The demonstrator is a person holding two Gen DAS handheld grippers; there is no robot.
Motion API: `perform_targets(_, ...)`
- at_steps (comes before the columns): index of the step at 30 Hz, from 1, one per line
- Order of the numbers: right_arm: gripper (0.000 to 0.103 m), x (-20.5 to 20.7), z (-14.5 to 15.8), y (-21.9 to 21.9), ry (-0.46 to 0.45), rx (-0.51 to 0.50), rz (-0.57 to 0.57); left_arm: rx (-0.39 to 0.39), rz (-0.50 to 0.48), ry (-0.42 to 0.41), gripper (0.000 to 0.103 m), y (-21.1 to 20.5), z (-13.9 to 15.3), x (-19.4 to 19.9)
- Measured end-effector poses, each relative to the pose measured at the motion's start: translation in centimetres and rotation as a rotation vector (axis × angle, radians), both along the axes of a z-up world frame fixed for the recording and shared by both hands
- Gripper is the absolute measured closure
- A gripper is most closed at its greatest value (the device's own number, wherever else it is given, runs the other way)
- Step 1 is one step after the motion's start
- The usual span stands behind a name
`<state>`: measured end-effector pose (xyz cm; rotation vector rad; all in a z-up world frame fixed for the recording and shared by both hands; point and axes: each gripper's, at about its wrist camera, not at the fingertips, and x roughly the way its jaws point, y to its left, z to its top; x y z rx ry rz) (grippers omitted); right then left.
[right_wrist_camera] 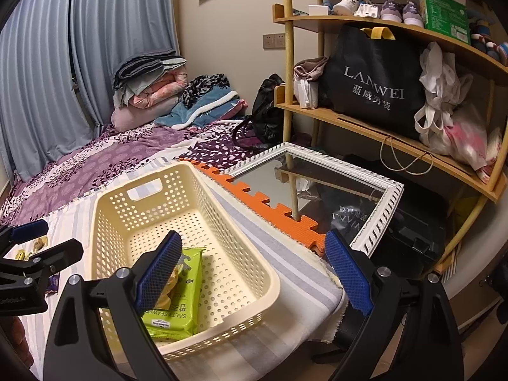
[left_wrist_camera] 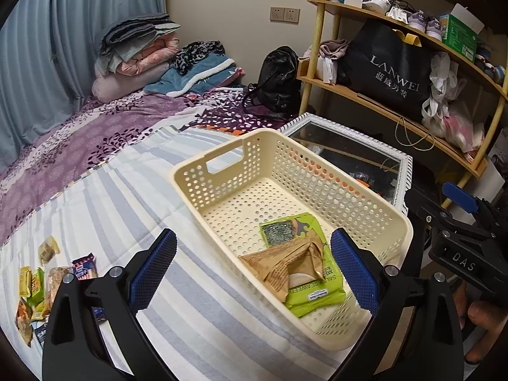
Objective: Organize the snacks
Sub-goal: 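Move both open tools back over the remaining snacks on the bed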
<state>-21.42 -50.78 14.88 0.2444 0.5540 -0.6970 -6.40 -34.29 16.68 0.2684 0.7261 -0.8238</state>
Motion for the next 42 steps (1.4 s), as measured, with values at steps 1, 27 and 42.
perform_targets(1,0.012,0.1,0.1,0.1,-0.001,0.000,0.005,0.001,0.006,-0.005,0.004,0.3,0.1,0.1)
perform_targets(27,0.009,6.9,0.1,9.2,-0.018,0.042,0.295,-0.014,0.322,0.035,0.004,13.5,-0.7,5.0)
perform_targets(42,0.009,10.8,-0.4,16.8,0.022,0.048,0.472,-0.008,0.509,0.058,0.004,22.4,-2.3,7.0)
